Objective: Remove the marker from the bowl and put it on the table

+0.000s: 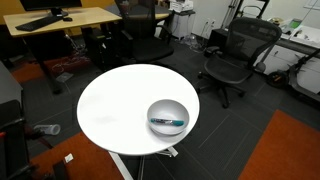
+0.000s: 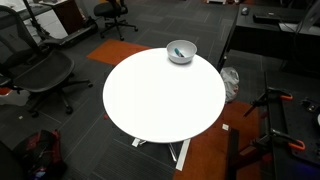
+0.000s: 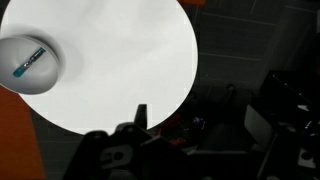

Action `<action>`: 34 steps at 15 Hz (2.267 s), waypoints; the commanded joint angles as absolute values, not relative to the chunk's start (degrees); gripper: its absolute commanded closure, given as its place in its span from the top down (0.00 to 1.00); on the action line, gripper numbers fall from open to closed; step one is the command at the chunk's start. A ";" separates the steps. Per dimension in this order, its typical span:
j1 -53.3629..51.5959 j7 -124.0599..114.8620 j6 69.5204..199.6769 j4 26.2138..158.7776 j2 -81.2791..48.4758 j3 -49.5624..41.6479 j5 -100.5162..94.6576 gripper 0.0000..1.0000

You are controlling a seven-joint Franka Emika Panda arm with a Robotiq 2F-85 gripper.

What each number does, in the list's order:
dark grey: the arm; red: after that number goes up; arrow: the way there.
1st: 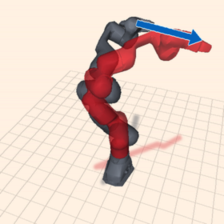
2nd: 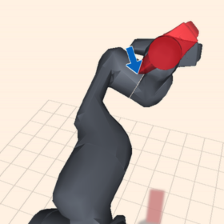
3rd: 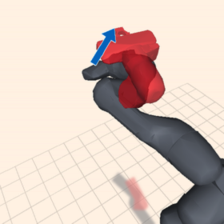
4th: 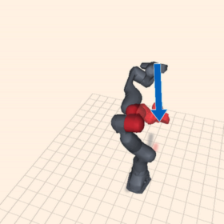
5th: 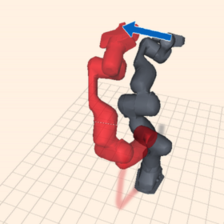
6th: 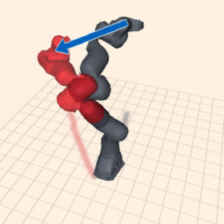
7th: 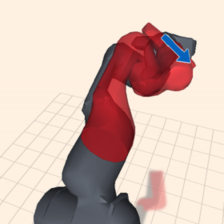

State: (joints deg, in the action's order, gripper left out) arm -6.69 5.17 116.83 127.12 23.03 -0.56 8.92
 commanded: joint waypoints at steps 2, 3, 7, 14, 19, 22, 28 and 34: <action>-4.67 5.37 117.98 126.07 21.26 -1.03 9.29 1.00; -4.00 5.11 118.43 125.88 20.77 -1.32 9.00 1.00; -1.63 4.83 121.87 125.37 18.12 -3.25 9.30 1.00; 2.96 2.35 132.29 123.61 9.14 -6.00 8.60 1.00; 5.93 -0.85 135.20 120.21 0.79 -7.60 8.24 1.00; 7.34 -1.09 135.54 118.09 -3.88 -8.51 9.54 1.00; 9.21 -2.84 140.21 117.47 -10.00 -8.91 11.52 1.00; 10.02 -7.50 146.04 117.53 -16.02 -9.12 11.38 1.00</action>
State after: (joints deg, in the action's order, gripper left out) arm 9.66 -5.18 143.76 118.69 -13.12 -8.98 10.49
